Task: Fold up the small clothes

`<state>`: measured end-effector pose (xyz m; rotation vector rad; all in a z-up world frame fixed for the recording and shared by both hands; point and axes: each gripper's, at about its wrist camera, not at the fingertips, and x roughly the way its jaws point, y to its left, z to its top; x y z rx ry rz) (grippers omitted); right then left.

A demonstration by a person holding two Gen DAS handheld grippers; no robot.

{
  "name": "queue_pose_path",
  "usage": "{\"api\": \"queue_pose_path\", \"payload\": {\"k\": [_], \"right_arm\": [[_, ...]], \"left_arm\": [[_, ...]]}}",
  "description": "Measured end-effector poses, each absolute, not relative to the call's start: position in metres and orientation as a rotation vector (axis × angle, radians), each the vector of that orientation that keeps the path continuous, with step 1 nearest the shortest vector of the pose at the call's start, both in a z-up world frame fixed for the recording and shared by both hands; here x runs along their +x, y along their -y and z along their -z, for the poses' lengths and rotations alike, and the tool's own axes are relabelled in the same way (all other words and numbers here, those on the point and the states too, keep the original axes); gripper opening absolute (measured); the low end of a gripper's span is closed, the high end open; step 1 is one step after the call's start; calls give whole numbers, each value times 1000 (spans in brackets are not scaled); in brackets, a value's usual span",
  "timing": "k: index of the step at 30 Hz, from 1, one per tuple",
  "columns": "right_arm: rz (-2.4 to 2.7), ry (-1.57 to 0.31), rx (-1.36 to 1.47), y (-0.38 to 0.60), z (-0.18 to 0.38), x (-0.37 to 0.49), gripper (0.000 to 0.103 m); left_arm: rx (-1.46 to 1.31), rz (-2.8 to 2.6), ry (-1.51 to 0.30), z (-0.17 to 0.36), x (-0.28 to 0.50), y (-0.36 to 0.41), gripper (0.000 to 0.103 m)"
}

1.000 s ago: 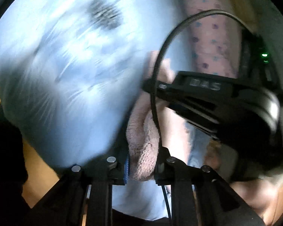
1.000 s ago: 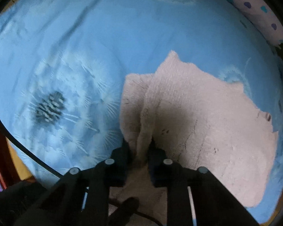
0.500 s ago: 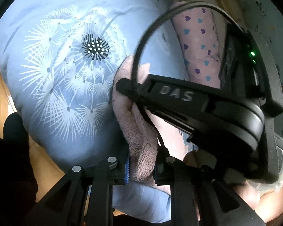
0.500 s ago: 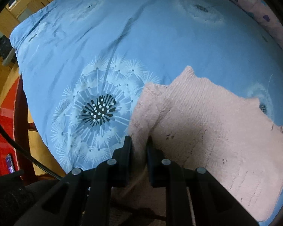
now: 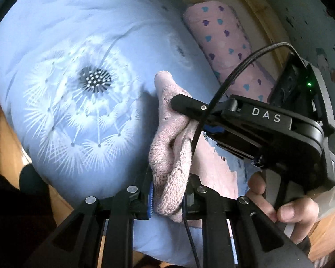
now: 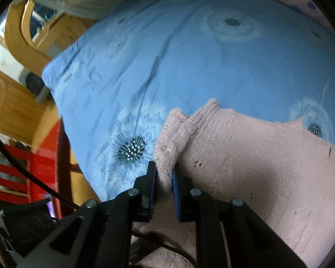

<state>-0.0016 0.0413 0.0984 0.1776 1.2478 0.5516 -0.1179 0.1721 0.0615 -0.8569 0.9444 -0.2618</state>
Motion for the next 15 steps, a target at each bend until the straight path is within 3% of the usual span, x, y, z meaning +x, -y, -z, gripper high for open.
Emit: {"api": "queue_pose_path", "payload": {"k": [15], "right_arm": [[-572,-1197,245,-20,-109,-3,14]], "left_arm": [[-709,307,-883,-84,-127,-151,0]]}}
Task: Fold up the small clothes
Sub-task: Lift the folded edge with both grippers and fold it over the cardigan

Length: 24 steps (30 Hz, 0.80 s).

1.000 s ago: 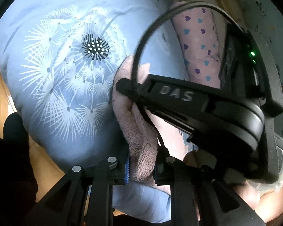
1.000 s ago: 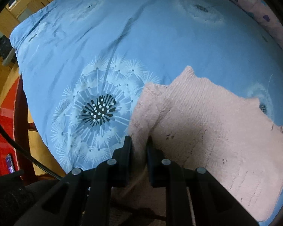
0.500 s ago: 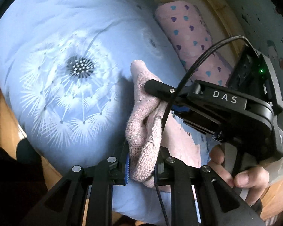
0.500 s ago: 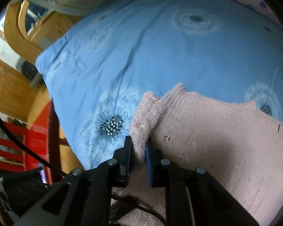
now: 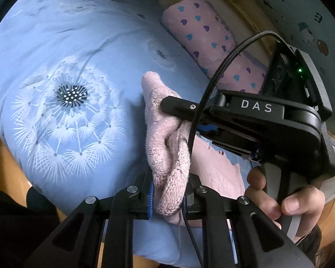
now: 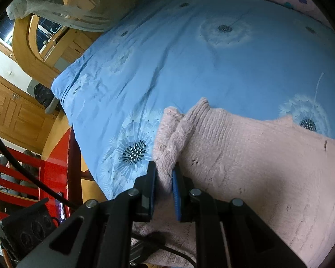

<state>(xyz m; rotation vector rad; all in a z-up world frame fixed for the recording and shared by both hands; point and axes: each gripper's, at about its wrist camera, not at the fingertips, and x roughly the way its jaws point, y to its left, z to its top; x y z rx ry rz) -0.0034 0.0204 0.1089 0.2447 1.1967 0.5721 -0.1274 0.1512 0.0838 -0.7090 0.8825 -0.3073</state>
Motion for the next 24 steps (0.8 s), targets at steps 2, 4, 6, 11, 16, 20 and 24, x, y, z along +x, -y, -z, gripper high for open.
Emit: {"api": "queue_pose_path", "payload": {"k": [2,4,6,11,16,20,24], "right_arm": [[-574,-1189,251,-17,-111,-3,14],[-574,-1183,248,-16,-112,-4,14],[-572,-1178,240,-15,-114,-5,14],[-560,-1165,233,-7,-119,-9,14],[-546,-1141,221,7,-125,-16,14],[-536,-1128,231,22,-127,-19,14],[-513,-1125,237,40,-131,-19,14]], "left_arm": [[-702,319,-878,-85,-128,-150,0],[-687,331,-870,-86,-127,-147,0],[-669,341,-863,-87,-125,-142,0],[-637,356,-852,-89,-122,-130,0],[-611,363,-844,-91,-121,-119,0],[-578,388,-838,-94,-121,-106,0],[-532,420,-829,-97,-122,-90,0]]}}
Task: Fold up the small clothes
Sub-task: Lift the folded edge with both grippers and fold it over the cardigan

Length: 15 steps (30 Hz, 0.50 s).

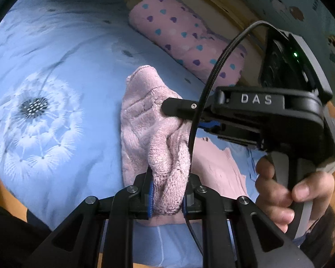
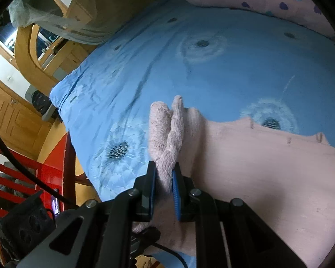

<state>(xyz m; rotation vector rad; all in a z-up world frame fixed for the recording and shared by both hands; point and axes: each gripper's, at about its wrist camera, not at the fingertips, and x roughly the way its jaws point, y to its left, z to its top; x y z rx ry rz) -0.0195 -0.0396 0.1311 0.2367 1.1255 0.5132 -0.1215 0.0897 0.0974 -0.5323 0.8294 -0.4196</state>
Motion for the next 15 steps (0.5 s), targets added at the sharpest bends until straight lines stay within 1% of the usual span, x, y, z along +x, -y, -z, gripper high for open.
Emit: {"api": "queue_pose_path", "payload": {"k": [5,10,15], "right_arm": [[-511,-1105,257,61,-136,-21,14],[-518,-1087,287,82,-139,-25,14],[-517,-1068,318,109,-139,-32,14]], "left_arm": [[-491,469,-823,-102,-123,-71,0],[-520,540,-855,-103,-124,-58,0],[-452,517,-834,-108,-127,-46,0]]}}
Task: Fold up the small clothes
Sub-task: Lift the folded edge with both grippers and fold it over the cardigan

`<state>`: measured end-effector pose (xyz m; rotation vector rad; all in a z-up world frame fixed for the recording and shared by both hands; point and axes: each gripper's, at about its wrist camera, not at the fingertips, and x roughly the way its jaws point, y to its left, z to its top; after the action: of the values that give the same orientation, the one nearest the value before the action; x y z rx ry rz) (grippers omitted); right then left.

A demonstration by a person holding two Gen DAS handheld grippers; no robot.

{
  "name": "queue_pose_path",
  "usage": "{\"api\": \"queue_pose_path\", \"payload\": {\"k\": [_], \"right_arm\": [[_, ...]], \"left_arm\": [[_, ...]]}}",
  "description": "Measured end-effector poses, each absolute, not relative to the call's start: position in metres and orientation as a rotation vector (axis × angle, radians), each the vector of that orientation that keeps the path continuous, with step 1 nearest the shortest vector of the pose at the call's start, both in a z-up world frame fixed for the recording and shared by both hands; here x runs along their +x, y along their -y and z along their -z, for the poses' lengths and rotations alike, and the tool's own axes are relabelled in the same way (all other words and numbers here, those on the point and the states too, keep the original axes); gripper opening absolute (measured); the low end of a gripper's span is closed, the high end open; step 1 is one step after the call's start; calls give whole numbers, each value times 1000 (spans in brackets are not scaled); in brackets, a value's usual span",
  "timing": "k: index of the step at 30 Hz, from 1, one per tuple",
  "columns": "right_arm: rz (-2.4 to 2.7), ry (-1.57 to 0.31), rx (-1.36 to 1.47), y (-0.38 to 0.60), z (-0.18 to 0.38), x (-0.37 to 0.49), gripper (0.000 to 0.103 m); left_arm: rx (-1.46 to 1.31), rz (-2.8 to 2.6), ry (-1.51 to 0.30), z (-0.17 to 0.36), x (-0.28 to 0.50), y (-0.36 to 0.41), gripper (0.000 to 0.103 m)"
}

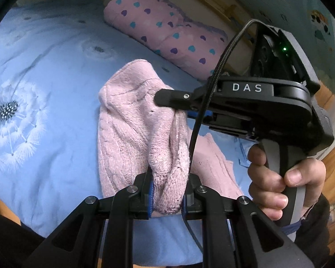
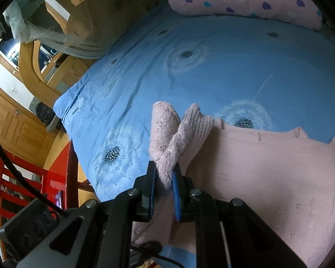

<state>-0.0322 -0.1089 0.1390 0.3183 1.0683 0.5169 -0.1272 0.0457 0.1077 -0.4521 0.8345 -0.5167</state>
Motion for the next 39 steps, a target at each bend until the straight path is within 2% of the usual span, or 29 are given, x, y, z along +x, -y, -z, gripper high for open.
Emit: {"api": "queue_pose_path", "payload": {"k": [10,28,39], "right_arm": [[-572,-983,409,158,-135,-44,14],[-470,-945,504,264,-134,-60,14],[-421,-957,542,306,-127,-69,14]], "left_arm": [[-373,589,-856,-111,-128,-18,0],[-188,683,-849,-116,-127,74,0],[-126,711,-859,-114,-128,102,0]]}}
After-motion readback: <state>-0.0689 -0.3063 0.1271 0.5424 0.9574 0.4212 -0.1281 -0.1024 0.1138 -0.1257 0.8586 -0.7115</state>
